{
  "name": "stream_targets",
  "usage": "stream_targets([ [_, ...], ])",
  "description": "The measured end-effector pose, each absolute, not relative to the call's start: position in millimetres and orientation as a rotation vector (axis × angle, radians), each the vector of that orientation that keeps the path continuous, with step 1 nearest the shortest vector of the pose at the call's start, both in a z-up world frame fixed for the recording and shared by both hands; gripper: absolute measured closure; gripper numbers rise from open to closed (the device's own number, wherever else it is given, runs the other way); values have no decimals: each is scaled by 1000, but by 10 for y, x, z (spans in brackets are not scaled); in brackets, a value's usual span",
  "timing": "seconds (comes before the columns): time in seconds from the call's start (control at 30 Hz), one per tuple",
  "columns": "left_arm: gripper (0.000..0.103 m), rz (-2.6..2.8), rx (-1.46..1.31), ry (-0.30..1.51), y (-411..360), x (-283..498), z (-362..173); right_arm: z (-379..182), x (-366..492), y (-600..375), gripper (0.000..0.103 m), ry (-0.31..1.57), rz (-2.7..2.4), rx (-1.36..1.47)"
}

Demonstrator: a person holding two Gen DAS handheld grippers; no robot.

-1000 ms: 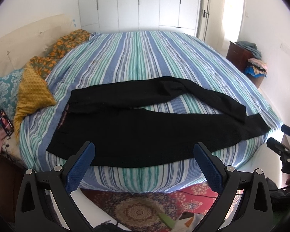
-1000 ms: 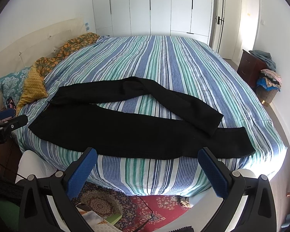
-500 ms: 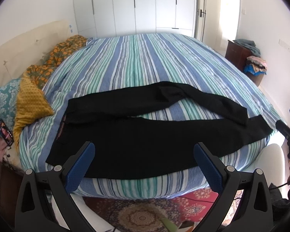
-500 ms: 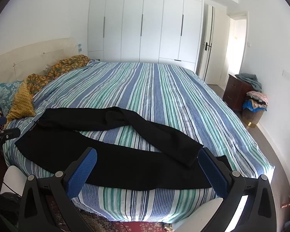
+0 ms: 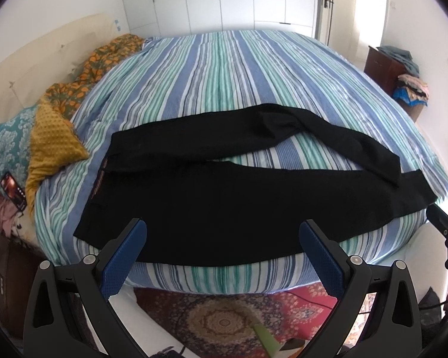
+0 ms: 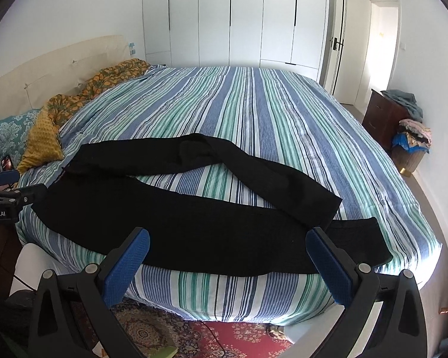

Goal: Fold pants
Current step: 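Move the right tool toward the trouser leg hem and grasp it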

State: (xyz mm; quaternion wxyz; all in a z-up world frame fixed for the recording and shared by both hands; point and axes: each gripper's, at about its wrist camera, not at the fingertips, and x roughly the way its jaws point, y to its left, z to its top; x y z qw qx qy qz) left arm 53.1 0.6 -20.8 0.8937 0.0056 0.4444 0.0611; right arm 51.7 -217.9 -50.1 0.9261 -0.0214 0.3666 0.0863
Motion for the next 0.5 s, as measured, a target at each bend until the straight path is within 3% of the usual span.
stream_targets([
  [0.5, 1, 149, 44, 972, -34, 649, -325, -752, 625, -2071, 0, 841, 230, -54],
])
